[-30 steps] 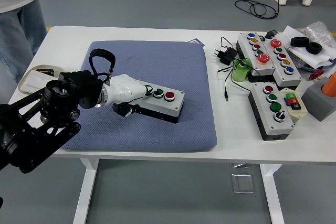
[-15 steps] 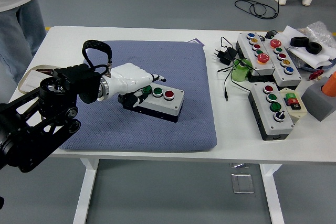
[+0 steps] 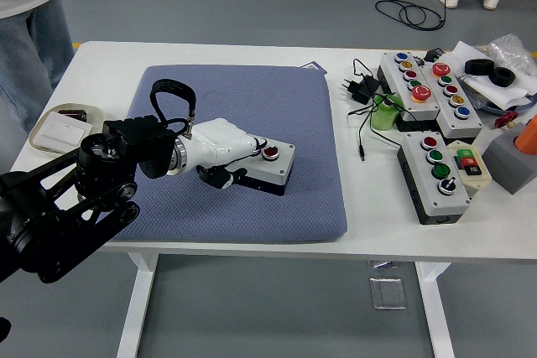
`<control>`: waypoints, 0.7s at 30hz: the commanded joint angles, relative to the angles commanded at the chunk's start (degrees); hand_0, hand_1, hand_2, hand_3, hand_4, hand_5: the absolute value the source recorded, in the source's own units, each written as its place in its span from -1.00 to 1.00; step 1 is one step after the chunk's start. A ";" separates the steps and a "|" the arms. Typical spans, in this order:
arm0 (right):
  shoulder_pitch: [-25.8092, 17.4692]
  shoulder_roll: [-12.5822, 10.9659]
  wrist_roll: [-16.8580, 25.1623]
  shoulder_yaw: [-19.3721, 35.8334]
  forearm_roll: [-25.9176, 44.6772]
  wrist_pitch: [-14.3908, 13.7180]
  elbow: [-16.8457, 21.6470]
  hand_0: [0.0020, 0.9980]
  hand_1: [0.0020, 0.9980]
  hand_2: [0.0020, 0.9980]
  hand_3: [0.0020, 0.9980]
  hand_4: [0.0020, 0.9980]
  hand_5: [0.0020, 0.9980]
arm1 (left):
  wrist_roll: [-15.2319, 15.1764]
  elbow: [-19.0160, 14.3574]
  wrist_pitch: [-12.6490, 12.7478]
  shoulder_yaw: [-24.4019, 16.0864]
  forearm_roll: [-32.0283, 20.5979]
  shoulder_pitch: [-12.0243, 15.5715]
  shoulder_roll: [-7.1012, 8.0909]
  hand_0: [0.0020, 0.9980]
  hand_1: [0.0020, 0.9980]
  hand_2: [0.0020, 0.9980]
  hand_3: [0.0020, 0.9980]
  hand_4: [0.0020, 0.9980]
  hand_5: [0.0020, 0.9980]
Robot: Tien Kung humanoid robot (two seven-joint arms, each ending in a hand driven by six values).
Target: Pick up the button,place it on the desk,press the button,press the button
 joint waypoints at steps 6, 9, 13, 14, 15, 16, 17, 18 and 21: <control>0.24 -0.01 0.03 -0.10 0.10 -0.03 0.00 0.28 -0.07 0.24 0.12 -0.40 -0.56 | -0.08 1.02 -0.44 0.01 0.33 -0.11 -0.08 -0.78 -0.98 -0.91 0.87 -0.20 -1.00; 0.31 -0.02 0.03 -0.07 0.09 -0.03 0.00 0.28 -0.07 0.24 0.12 -0.40 -0.56 | -0.09 1.29 -0.50 0.29 0.33 -0.24 -0.09 -0.78 -0.98 -0.90 0.86 -0.19 -1.00; 0.37 -0.02 0.01 -0.03 0.00 -0.02 0.00 0.28 -0.07 0.24 0.12 -0.40 -0.56 | -0.10 1.92 -0.36 0.78 0.38 -0.49 -0.29 -0.78 -0.98 -0.90 0.86 -0.19 -1.00; 0.37 -0.02 0.01 -0.05 -0.01 -0.01 0.00 0.28 -0.07 0.23 0.12 -0.40 -0.56 | -0.09 2.13 -0.34 0.88 0.65 -0.52 -0.39 -0.78 -0.98 -0.90 0.85 -0.19 -1.00; 0.38 -0.03 0.01 -0.04 0.00 -0.02 0.00 0.28 -0.07 0.23 0.12 -0.40 -0.56 | -0.10 2.33 -0.33 0.98 0.75 -0.56 -0.46 -0.78 -0.98 -0.90 0.85 -0.19 -1.00; 0.39 -0.03 0.01 -0.03 -0.01 -0.03 0.00 0.28 -0.07 0.23 0.12 -0.40 -0.56 | -0.10 2.53 -0.32 1.12 0.86 -0.62 -0.53 -0.78 -0.98 -0.90 0.85 -0.19 -1.00; 0.40 -0.03 0.01 -0.01 -0.02 -0.04 0.00 0.28 -0.07 0.23 0.12 -0.40 -0.56 | -0.09 2.71 -0.32 1.26 0.97 -0.68 -0.59 -0.78 -0.98 -0.90 0.85 -0.19 -1.00; 0.40 -0.04 0.01 -0.01 -0.02 -0.04 0.00 0.28 -0.07 0.23 0.12 -0.40 -0.56 | -0.09 2.78 -0.32 1.31 1.01 -0.70 -0.60 -0.78 -0.98 -0.90 0.85 -0.19 -1.00; 0.42 -0.06 0.03 0.06 -0.11 -0.06 0.00 0.28 -0.08 0.23 0.12 -0.40 -0.56 | -0.09 3.63 -0.37 1.89 1.59 -0.96 -0.82 -0.78 -0.99 -0.90 0.79 -0.19 -1.00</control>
